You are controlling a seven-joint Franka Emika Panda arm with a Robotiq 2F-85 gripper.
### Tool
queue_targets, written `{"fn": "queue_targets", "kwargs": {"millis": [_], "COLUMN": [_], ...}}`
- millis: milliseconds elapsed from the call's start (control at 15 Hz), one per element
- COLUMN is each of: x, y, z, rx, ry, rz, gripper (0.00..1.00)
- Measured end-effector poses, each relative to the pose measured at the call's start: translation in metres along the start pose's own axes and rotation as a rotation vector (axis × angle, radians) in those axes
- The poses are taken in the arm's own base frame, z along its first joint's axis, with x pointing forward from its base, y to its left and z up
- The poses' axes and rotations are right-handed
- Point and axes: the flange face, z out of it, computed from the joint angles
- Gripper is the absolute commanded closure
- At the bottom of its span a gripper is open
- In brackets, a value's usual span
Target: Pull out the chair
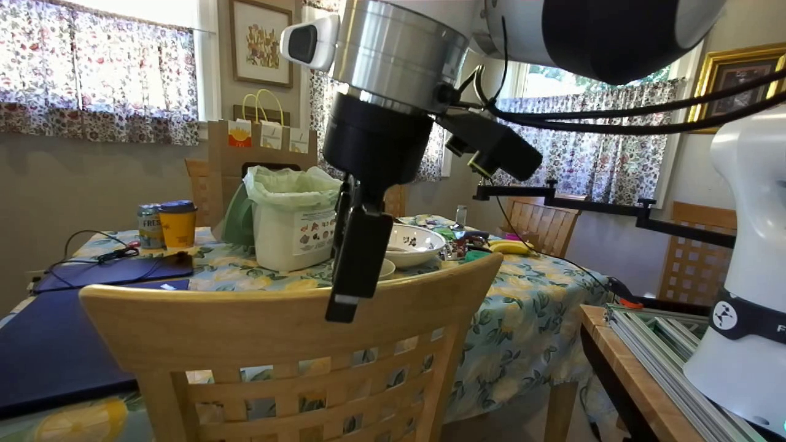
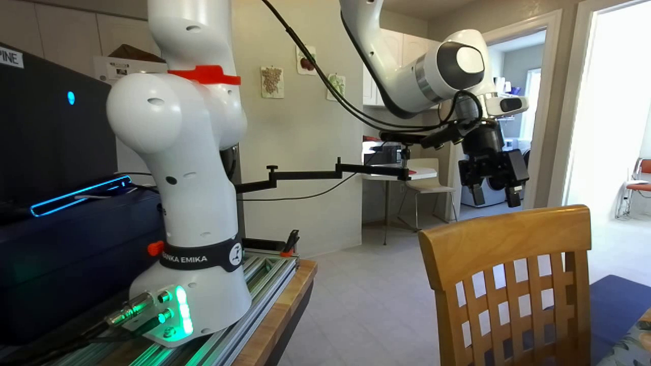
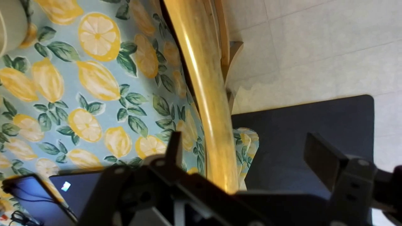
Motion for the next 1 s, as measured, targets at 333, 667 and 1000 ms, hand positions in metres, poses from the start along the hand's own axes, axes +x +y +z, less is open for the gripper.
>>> {"fn": "queue_targets", "kwargs": {"millis": [333, 667, 1000], "x": [0.017, 0.026, 0.029], "y": [0.008, 0.017, 0.015], "z": [0.009, 0.012, 0.017], "rx": [0.014, 0.016, 0.024], "ry": [-0.001, 0.004, 0.01], "rz": [0.028, 0.052, 0.051], "gripper": [0.26, 0.65, 0.93]}}
